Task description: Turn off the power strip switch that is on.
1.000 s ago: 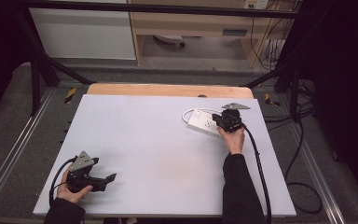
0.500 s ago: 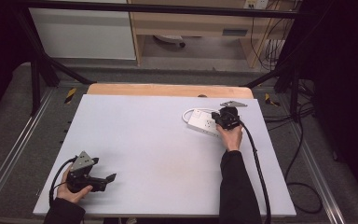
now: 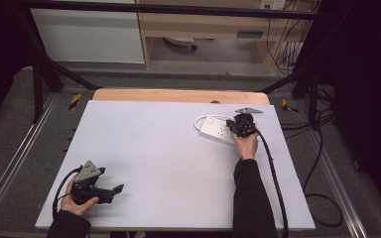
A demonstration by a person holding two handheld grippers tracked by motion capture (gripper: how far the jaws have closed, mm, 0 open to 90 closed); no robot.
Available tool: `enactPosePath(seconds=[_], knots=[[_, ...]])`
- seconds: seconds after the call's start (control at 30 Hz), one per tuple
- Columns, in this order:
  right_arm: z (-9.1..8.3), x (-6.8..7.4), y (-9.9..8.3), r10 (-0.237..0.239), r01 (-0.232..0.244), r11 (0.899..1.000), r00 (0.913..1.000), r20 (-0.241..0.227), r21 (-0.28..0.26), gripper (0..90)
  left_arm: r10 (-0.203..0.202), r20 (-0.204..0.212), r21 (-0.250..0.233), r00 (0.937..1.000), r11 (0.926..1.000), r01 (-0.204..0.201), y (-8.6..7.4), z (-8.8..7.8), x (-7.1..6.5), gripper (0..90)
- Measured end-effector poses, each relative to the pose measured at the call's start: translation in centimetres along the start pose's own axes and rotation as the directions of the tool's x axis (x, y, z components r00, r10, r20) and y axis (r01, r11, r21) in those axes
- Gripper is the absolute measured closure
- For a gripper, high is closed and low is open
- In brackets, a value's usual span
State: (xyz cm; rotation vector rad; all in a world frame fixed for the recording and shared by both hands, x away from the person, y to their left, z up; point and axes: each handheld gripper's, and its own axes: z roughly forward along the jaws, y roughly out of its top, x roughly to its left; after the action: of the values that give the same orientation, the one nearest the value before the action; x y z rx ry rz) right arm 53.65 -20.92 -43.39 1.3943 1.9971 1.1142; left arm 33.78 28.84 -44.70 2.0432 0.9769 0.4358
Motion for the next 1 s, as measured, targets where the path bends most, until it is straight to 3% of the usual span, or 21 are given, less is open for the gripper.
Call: enactPosePath(seconds=[0.77,1.0], knots=[[0.46,-0.16,-0.27,-0.008,0.008,1.000,1.0000,0.005,0.004,90.0,0.001,-0.002,0.000,1.0000,1.0000,-0.001,0.00,-0.02,0.00,4.2],[0.50,0.05,-0.24,-0.035,0.035,0.999,0.9992,0.019,0.006,90.0,0.002,-0.001,0.000,1.0000,1.0000,-0.002,-0.01,-0.01,0.00,4.2]])
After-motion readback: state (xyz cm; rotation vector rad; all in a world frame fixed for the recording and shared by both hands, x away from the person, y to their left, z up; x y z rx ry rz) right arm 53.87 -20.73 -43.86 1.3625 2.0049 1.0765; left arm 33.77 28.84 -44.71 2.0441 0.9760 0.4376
